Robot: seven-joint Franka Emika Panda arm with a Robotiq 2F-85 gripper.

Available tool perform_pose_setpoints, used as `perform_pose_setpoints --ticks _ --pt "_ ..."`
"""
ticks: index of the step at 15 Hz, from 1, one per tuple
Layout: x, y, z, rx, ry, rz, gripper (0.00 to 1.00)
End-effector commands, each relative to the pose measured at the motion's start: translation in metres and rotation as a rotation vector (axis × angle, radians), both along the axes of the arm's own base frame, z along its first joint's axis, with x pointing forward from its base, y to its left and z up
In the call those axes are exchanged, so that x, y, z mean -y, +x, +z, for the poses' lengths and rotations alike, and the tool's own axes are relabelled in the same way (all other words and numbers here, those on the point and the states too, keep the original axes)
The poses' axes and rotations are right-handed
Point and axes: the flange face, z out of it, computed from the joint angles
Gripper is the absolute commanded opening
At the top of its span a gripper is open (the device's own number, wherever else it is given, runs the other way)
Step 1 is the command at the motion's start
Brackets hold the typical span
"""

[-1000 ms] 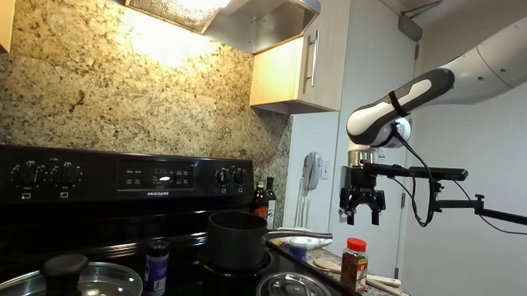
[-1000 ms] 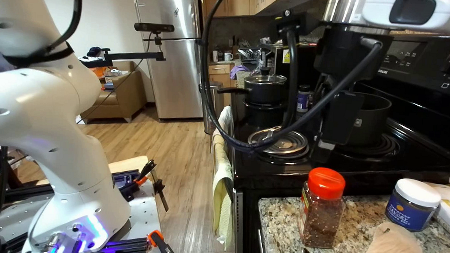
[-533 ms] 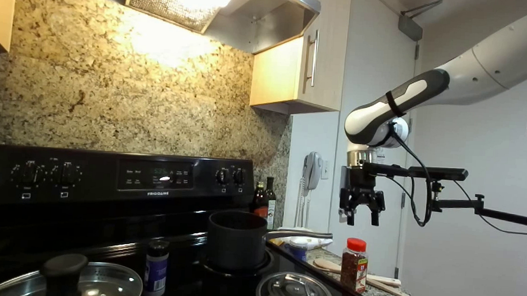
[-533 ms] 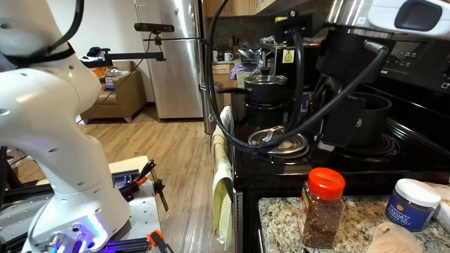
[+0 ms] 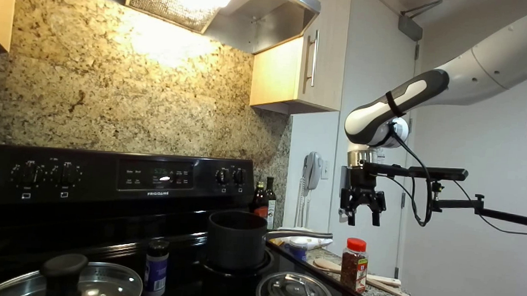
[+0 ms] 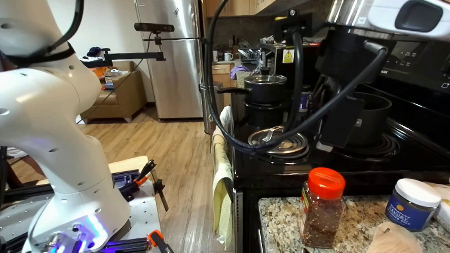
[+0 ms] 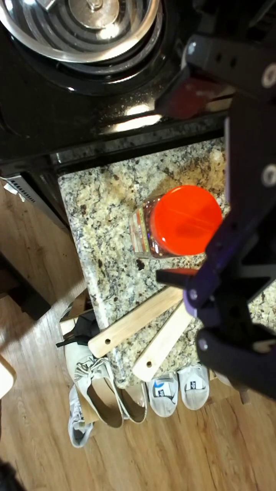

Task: Put the jar in the black pot on the stove

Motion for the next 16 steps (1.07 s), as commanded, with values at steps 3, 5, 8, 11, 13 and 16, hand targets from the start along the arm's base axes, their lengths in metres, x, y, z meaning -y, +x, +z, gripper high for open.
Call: perform_pose_setpoints --ticks 3,5,8,11,13,16 --pt "0.0 0.0 0.001 -0.001 0.0 0.0 1.0" --pt "0.0 0.0 0.001 -0.001 0.0 0.0 1.0" --pt "0.0 0.0 0.001 -0.001 0.0 0.0 1.0" --pt "-0.002 0.003 -0.014 0.012 -0.012 -0.015 1.0" --pt "-0.006 0.006 -0.022 -0.003 -0.007 -0.004 1.0" --pt "-0.012 0.011 -0.033 -0.009 0.003 0.005 1.0"
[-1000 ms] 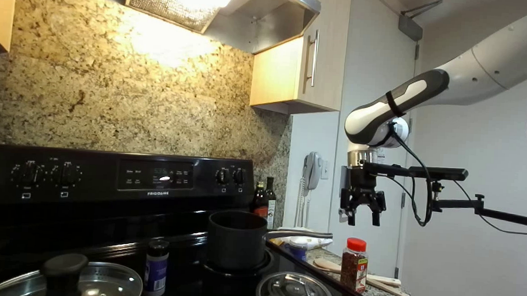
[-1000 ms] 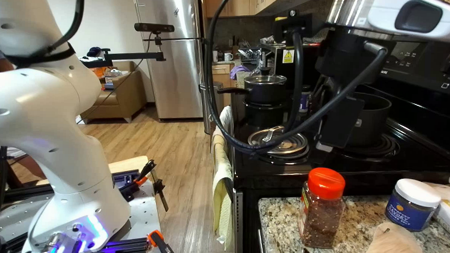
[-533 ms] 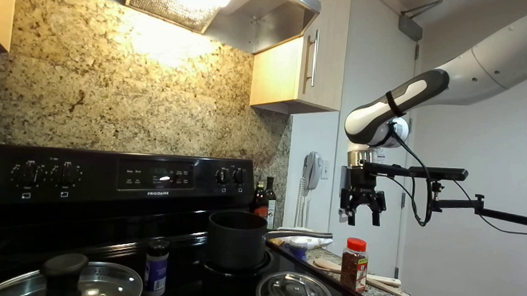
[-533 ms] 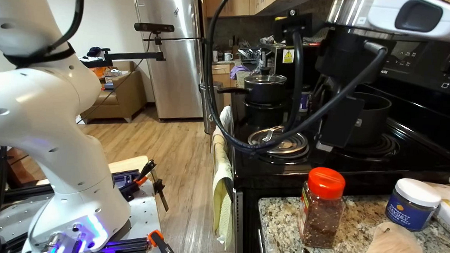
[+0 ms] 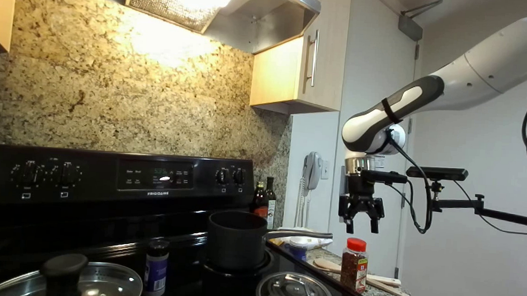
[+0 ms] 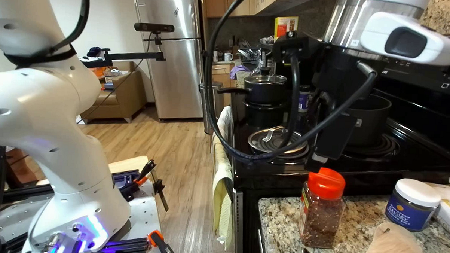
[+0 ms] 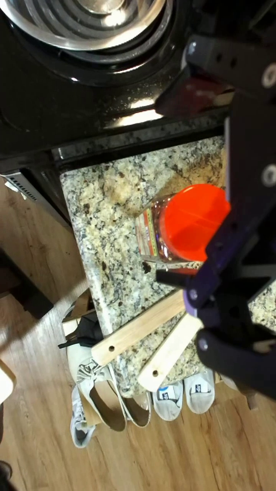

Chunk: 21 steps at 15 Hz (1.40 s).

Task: Put the jar in the black pot on the stove

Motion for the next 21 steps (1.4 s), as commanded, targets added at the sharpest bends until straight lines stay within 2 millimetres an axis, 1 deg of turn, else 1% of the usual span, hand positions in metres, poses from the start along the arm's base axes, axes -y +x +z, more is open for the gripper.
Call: perform_pose_setpoints --ticks 1,2,6,7,8,12,14,15,16,17,20,21 --pt "-0.009 0.008 -0.011 0.014 0.007 -0.004 1.0" --pt "-0.01 0.01 -0.012 0.017 0.006 -0.005 1.0" --pt "-0.002 0.016 -0.017 0.033 -0.013 -0.042 1.0" --pt "0.001 0.015 -0.018 0.032 -0.011 -0.047 1.0" --pt "0.002 0.01 -0.027 0.03 -0.005 -0.051 1.0" --pt "0.012 0.002 -0.035 0.021 0.002 -0.071 1.0" --pt "0.015 0.002 -0.038 0.028 0.008 -0.074 1.0" --pt "0.017 0.002 -0.038 0.038 0.012 -0.076 0.75" --pt "0.017 0.003 -0.037 0.049 0.012 -0.081 0.72" --pt "0.017 0.005 -0.036 0.06 0.005 -0.086 0.67" --pt "0.017 0.007 -0.034 0.073 -0.002 -0.075 0.45" --pt "0.017 0.007 -0.035 0.072 -0.002 -0.073 0.39"
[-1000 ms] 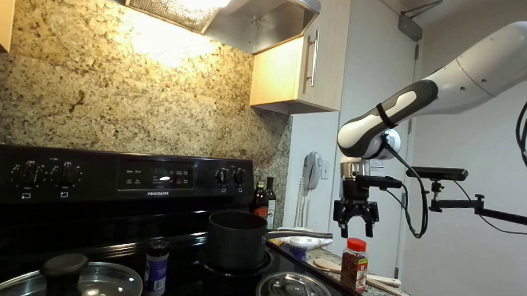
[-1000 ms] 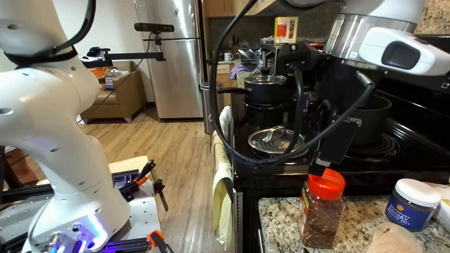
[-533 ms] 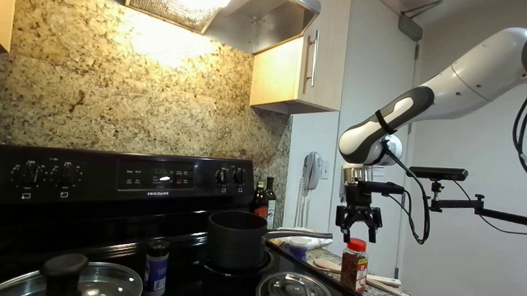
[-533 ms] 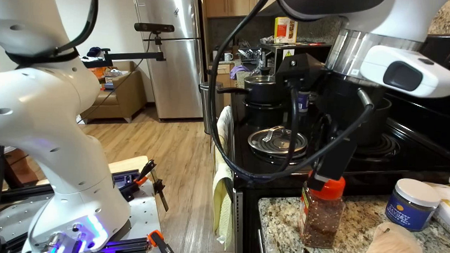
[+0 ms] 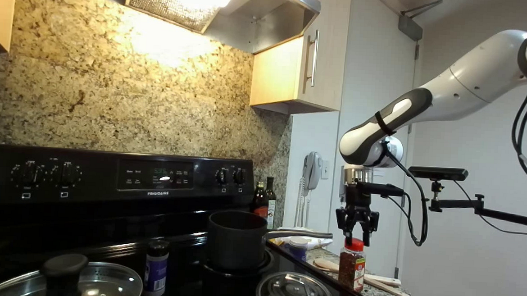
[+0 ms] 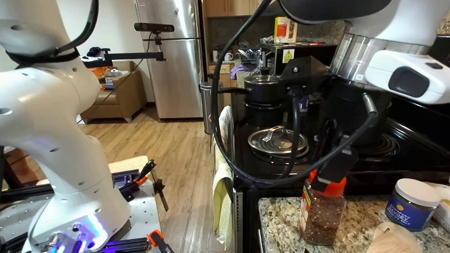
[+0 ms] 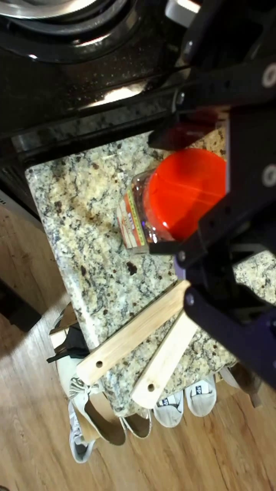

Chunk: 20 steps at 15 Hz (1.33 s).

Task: Put the jar in the black pot on the stove

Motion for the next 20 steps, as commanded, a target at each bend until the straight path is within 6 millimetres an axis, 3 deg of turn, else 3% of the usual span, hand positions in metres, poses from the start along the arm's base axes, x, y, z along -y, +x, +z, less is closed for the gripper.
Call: perform_pose_setpoints --ticks 1,7,16,20 --pt "0.001 0.002 -0.001 0.029 0.006 0.004 0.33" --pt "0.002 -0.001 0.007 0.029 0.014 0.008 0.33" --pt "-0.021 0.008 0.079 0.131 -0.058 0.044 0.33" --pt "-0.045 0.016 0.134 0.21 -0.11 0.07 0.33"
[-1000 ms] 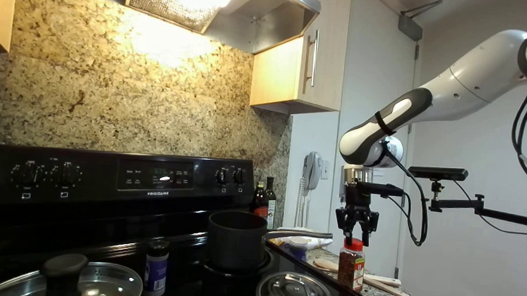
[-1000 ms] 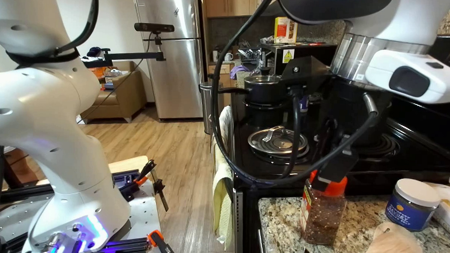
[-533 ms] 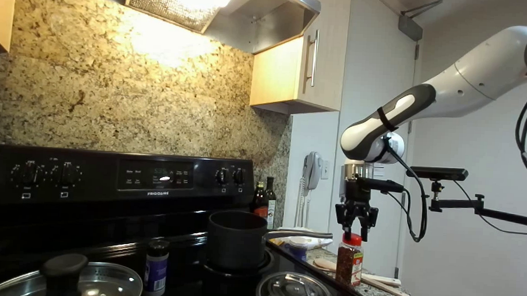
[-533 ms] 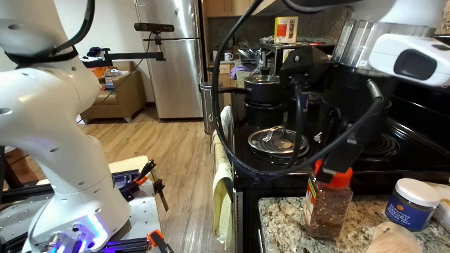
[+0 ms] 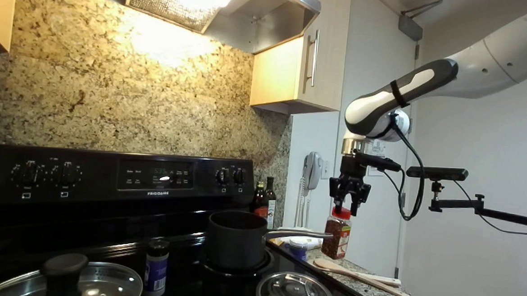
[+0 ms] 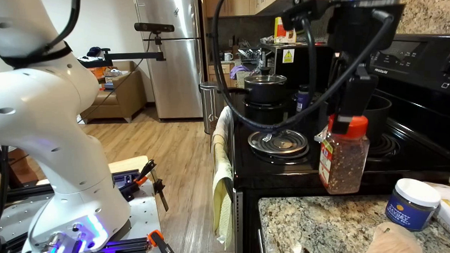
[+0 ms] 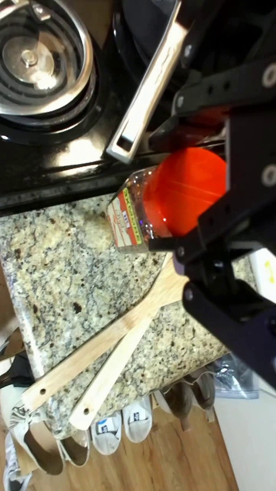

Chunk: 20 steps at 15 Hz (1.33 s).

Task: Put the jar in the black pot on the stove

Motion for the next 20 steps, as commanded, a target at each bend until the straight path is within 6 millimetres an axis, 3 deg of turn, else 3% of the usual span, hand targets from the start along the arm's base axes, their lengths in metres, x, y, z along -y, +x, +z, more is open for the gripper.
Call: perform_pose_setpoints --ticks 1,6,8,9,11,15,16,20 --pt "-0.025 0.006 0.058 0.064 -0.058 0.006 0.33" --pt "-0.079 0.035 0.126 0.172 -0.145 0.071 0.33" --pt "-0.092 0.044 0.131 0.168 -0.144 0.121 0.33" --pt "-0.085 0.039 0.124 0.184 -0.131 0.106 0.58" --pt "-0.095 0.044 0.128 0.183 -0.131 0.127 0.58" --pt "-0.093 0.044 0.125 0.178 -0.13 0.123 0.58" --pt "-0.094 0.049 0.128 0.187 -0.151 0.12 0.33" --pt "-0.109 0.078 0.146 0.238 -0.195 0.186 0.33"
